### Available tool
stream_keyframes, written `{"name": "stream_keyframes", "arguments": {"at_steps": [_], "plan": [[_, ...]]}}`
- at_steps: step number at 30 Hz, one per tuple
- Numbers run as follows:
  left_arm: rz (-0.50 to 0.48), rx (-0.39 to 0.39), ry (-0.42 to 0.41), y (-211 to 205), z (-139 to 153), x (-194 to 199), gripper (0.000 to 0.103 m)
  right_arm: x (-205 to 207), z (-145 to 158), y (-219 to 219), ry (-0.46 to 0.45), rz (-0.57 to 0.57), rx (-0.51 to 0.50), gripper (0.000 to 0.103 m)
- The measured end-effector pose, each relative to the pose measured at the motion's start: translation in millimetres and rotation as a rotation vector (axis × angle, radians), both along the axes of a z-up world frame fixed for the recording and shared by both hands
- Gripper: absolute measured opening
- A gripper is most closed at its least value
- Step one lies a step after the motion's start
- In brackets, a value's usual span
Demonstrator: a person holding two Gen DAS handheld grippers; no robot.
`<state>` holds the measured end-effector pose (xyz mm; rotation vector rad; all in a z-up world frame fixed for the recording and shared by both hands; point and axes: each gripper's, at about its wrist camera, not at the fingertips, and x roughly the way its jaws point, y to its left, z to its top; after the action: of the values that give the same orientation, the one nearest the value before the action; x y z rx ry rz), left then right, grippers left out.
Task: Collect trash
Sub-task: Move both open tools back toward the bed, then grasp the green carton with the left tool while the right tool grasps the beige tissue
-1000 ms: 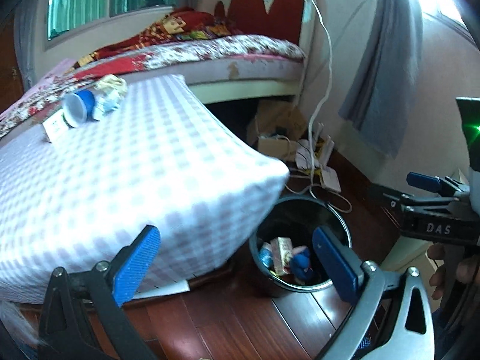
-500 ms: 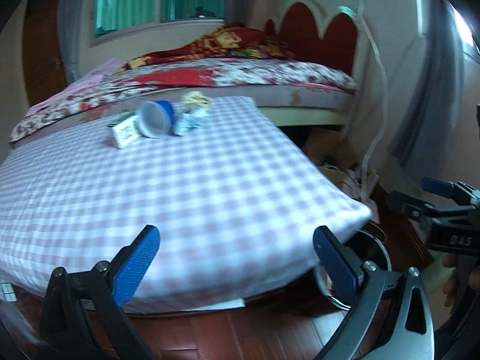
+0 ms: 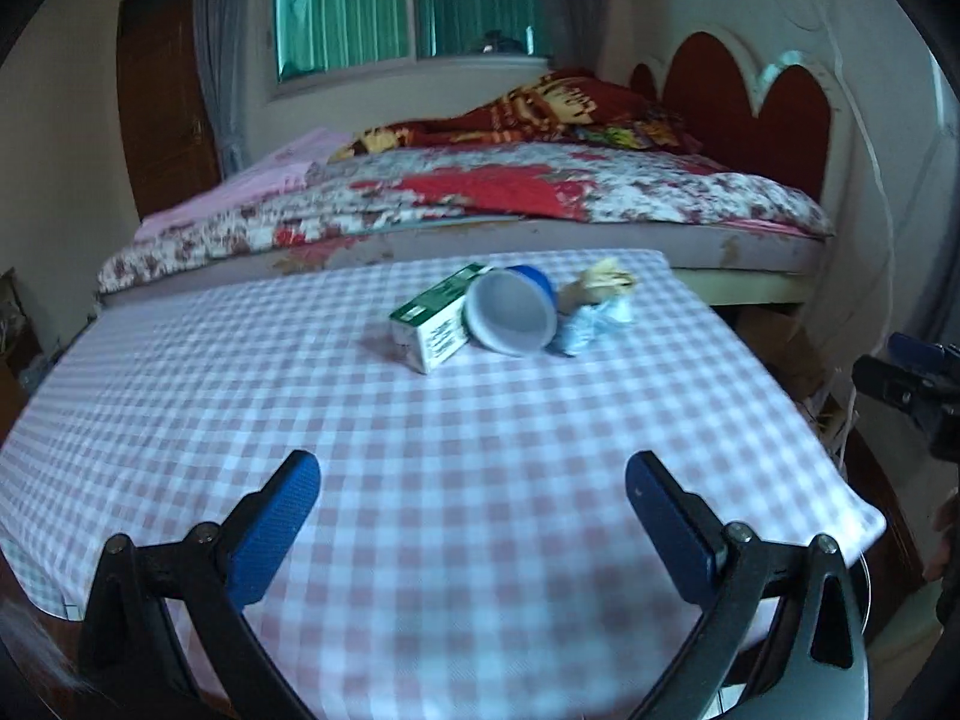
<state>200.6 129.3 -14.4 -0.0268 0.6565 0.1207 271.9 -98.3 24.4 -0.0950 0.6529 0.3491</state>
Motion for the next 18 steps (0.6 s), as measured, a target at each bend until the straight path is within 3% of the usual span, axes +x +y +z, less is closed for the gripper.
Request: {"name": "stream_keyframes", "arguments": {"at_steps": [3,14,18], "plan": [[-0.006,0.001,0.022,15,-12,23,0.095,35,-7,20,0.016,0.005,0.012,0.102],[-0.028,0.018,0.079,60,-47,138,0.094,153,-39,90,0.07,0.107,-0.098,0.101],[-0.046,0.005,0.105,70,-57,164,0.094,184,-55,107,0.123,0.127,-0.114,0.089]]}}
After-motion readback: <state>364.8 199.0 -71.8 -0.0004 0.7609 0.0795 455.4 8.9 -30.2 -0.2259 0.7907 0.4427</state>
